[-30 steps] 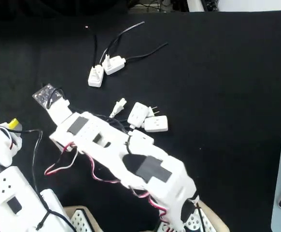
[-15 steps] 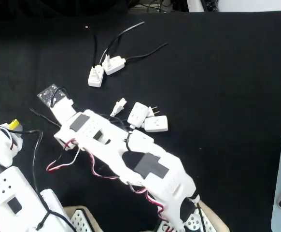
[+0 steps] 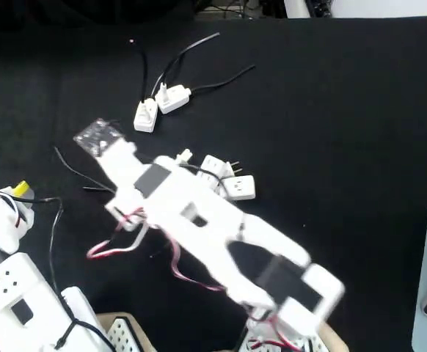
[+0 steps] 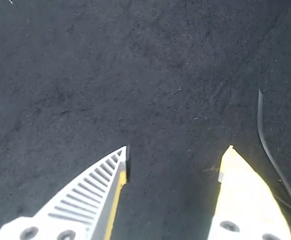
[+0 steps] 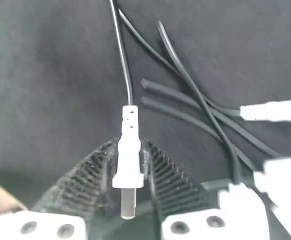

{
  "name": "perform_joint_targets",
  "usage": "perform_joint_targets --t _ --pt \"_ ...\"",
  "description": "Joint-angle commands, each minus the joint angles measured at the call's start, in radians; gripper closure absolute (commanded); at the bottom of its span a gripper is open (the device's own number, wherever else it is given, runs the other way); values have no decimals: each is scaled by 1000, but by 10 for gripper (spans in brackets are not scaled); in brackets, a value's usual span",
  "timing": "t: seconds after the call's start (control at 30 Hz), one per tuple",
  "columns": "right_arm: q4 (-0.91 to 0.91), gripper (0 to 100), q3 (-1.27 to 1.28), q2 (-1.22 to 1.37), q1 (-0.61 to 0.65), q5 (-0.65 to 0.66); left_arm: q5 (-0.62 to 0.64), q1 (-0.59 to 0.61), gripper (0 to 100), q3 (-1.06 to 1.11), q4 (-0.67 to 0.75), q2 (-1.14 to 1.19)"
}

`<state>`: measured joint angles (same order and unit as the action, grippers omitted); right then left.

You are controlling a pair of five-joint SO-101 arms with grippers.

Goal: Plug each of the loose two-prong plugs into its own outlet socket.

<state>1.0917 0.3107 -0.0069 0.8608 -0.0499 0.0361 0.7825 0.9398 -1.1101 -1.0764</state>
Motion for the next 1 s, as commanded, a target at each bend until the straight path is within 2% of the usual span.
perform_joint_targets --t 0.0,0.3,0.53,0.7,0.9,0.97 --pt "9 986 166 -255 -78 61 5 2 708 -12 -2 -15" --pt "130 985 547 -680 -367 221 18 -21 708 31 -2 -15" --pt "166 985 727 -716 -555 379 35 -87 708 71 -2 -15" --pt "169 985 766 -676 -621 477 35 -87 708 84 -2 -15" --pt "163 979 785 -605 -617 534 34 -88 708 104 0 -15" --pt "164 939 777 -578 -617 534 34 -88 708 104 -2 -15"
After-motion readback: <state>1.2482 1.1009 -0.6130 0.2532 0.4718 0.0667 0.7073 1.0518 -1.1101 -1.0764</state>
